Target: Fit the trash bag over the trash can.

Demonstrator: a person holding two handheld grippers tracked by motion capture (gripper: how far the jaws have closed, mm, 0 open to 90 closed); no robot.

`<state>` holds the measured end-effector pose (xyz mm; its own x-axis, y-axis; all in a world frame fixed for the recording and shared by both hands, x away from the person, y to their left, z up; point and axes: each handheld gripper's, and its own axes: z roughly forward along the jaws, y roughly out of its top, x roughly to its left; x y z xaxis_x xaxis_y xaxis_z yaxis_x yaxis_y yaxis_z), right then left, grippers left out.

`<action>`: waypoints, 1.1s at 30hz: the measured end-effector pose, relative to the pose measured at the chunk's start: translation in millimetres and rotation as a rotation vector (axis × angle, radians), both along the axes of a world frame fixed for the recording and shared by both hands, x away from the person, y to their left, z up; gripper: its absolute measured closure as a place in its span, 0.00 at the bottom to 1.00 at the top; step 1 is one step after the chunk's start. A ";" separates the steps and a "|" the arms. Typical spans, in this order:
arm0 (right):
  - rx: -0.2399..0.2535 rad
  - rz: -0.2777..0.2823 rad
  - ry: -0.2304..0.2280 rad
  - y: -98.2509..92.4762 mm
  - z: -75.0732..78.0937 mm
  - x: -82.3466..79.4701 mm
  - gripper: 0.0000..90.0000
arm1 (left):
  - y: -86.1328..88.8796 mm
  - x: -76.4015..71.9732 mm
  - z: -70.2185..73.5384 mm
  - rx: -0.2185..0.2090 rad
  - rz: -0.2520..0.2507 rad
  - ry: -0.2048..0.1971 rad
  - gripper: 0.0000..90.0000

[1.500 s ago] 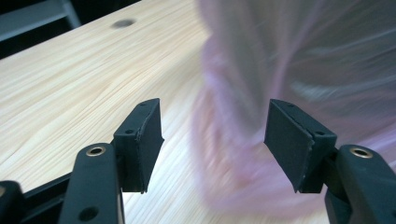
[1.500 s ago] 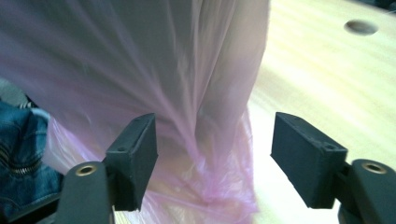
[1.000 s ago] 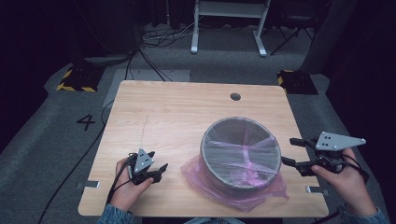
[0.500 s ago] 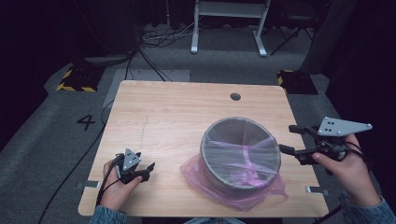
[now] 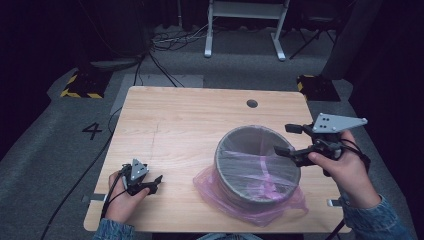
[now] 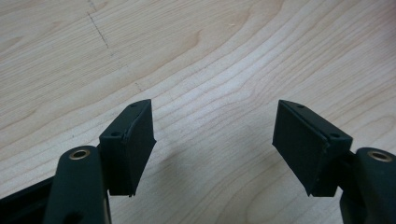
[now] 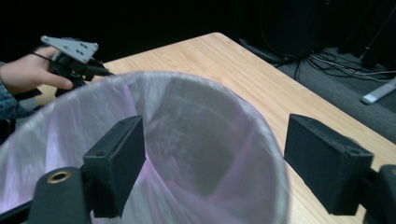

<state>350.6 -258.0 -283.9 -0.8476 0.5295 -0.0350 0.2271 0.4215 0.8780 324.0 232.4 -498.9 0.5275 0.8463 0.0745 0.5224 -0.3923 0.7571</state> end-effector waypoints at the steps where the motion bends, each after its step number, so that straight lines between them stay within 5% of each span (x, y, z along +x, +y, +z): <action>1: 0.004 0.004 0.001 4.5 -0.3 1.5 0.23 | -0.4 0.6 -1.0 -0.001 -0.003 0.002 0.33; 12: 0.037 0.048 0.022 49.2 -5.3 13.6 0.20 | -0.1 5.4 -4.9 0.022 0.003 0.008 0.32; 24: -0.022 0.067 0.051 84.5 -24.5 21.8 0.20 | 1.1 7.5 -4.7 0.025 0.010 0.012 0.31; 33: -0.075 0.046 0.090 92.1 -41.5 29.2 0.18 | 4.4 11.1 -5.3 -0.033 0.042 0.060 0.31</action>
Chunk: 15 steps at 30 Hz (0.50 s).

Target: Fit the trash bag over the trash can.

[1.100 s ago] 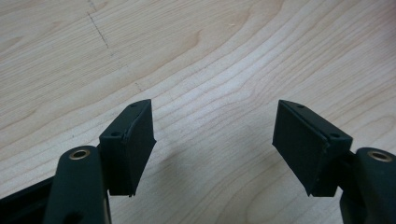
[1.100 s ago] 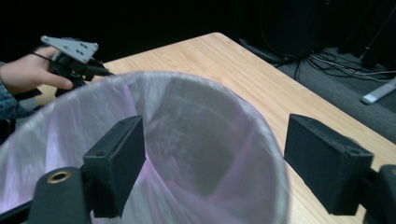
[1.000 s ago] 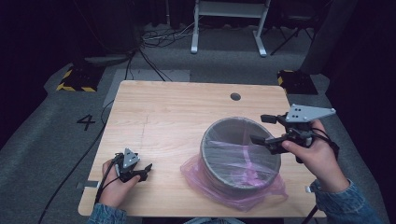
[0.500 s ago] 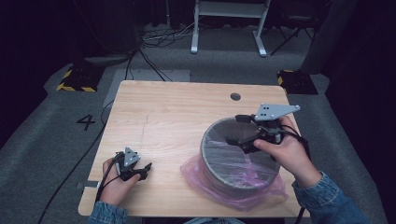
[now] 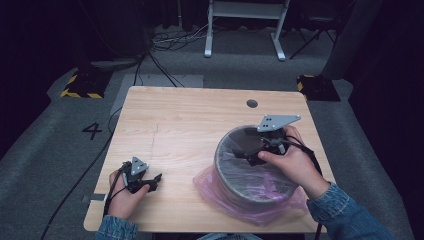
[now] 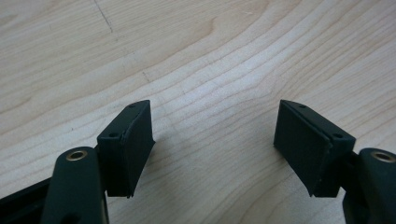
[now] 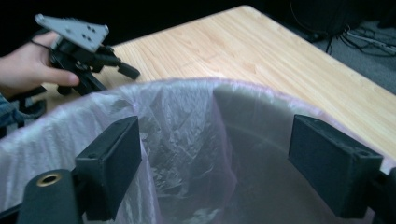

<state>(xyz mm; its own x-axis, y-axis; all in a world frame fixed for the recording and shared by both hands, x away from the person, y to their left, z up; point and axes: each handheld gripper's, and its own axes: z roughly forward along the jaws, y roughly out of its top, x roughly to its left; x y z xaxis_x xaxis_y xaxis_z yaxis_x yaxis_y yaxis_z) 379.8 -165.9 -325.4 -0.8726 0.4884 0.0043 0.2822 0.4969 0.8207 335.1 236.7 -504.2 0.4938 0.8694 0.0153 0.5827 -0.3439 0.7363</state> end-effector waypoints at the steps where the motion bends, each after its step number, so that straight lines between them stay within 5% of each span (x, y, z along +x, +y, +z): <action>1: -0.012 -0.001 0.002 1.0 -1.9 0.3 0.17 | 0.6 0.3 0.2 0.002 0.000 0.003 0.31; 15: -0.161 -0.048 0.069 10.5 -29.4 10.2 0.18 | 1.4 1.1 -0.1 -0.016 0.006 0.017 0.31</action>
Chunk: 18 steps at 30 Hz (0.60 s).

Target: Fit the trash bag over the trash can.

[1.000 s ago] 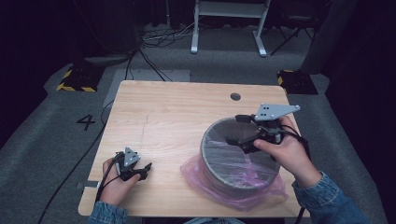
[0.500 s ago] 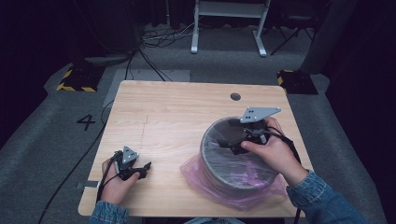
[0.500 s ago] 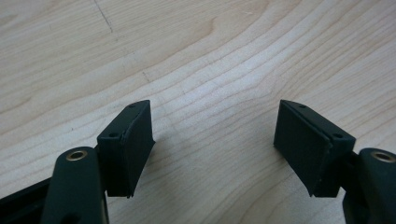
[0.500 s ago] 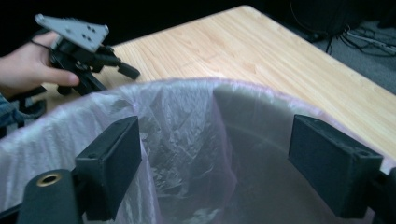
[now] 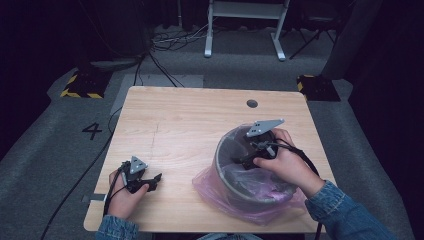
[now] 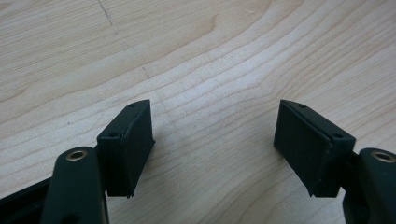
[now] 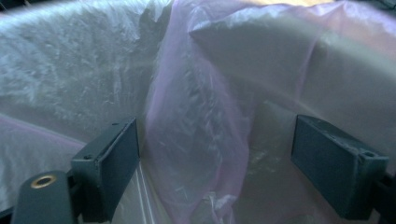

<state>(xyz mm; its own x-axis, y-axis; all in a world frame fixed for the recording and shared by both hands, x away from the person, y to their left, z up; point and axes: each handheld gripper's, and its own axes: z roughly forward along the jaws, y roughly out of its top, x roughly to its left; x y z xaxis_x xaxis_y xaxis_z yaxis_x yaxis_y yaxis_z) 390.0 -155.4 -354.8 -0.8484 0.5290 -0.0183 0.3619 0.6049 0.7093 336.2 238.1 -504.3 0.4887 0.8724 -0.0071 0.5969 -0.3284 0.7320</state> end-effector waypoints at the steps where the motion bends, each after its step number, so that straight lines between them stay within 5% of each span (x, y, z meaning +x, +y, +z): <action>1: -0.013 0.001 0.008 0.7 -1.7 0.9 0.19 | 0.1 0.1 0.0 -0.001 0.000 0.001 0.31; 14: -0.146 0.054 0.094 10.0 -20.9 8.0 0.34 | 0.0 0.0 0.0 -0.001 0.000 0.001 0.31; 18: -0.190 0.063 0.122 13.0 -26.8 9.6 0.31 | 0.0 0.0 0.0 -0.001 0.001 0.001 0.31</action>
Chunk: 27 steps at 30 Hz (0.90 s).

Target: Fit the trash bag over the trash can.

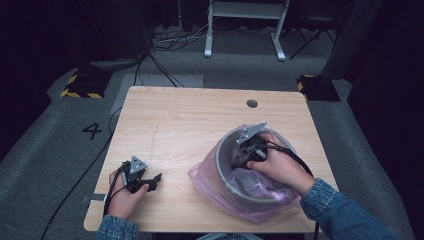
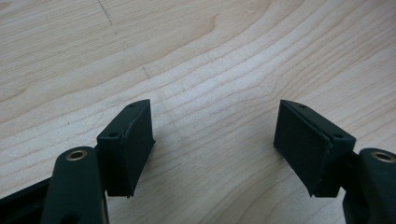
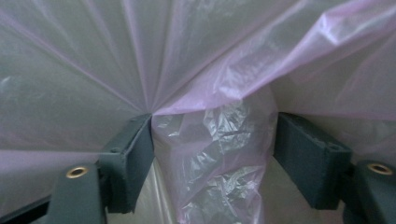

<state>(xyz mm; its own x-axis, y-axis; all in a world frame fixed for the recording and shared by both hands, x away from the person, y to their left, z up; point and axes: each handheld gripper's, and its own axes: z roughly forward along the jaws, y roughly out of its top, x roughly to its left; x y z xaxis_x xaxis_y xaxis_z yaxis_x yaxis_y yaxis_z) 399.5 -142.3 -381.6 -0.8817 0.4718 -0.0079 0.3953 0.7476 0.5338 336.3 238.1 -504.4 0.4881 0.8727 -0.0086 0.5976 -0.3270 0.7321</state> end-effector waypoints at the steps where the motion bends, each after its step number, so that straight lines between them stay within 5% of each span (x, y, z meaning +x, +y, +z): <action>1: -0.017 0.001 0.005 0.9 -1.5 0.0 0.30 | 0.0 0.0 0.0 0.000 0.000 0.000 0.31; 12: -0.063 0.025 0.069 4.2 -11.6 -1.0 0.26 | 0.0 -0.1 0.1 0.001 -0.001 0.000 0.31; 15: 0.023 0.036 0.079 2.0 -2.8 -2.4 0.28 | 0.0 -0.1 0.0 0.001 -0.001 0.000 0.31; 16: 0.077 0.047 0.064 0.1 6.1 -3.6 0.28 | 0.0 -0.1 0.0 0.001 -0.001 0.000 0.31; 27: 0.345 0.099 -0.038 -19.1 67.7 -23.6 0.27 | 0.1 0.1 0.0 -0.001 0.000 0.001 0.31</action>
<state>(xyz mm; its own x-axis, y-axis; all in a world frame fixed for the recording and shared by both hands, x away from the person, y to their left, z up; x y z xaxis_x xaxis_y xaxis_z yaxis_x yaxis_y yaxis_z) 375.9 -161.4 -313.9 -0.9253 0.3648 0.1035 0.3052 0.5542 0.7744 336.4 238.2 -504.4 0.4883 0.8726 -0.0095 0.5981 -0.3267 0.7318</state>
